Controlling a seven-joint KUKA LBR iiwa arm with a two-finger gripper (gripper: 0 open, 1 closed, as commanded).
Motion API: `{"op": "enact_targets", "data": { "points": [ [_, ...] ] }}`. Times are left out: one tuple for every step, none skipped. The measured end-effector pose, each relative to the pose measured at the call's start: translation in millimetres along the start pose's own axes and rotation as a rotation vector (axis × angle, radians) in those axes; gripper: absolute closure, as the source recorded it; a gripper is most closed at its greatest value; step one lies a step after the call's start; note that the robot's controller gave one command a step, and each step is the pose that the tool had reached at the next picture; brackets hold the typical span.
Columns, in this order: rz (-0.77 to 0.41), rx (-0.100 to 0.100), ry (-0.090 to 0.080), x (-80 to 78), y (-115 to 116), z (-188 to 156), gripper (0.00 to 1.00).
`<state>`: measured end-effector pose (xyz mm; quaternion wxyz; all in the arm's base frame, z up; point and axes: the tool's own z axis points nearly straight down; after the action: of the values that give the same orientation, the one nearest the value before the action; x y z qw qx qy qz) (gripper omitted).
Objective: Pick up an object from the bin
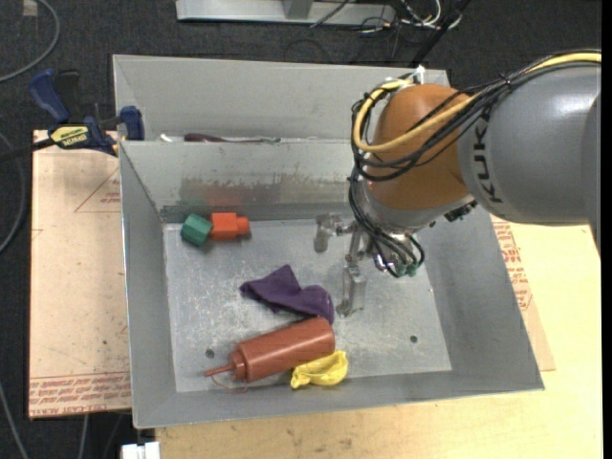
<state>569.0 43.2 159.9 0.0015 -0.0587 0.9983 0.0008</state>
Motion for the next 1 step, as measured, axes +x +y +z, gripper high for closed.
{"op": "enact_targets", "data": {
  "points": [
    [0.167,0.0,-0.003,-9.2,14.1,3.9,0.0]
  ]
}}
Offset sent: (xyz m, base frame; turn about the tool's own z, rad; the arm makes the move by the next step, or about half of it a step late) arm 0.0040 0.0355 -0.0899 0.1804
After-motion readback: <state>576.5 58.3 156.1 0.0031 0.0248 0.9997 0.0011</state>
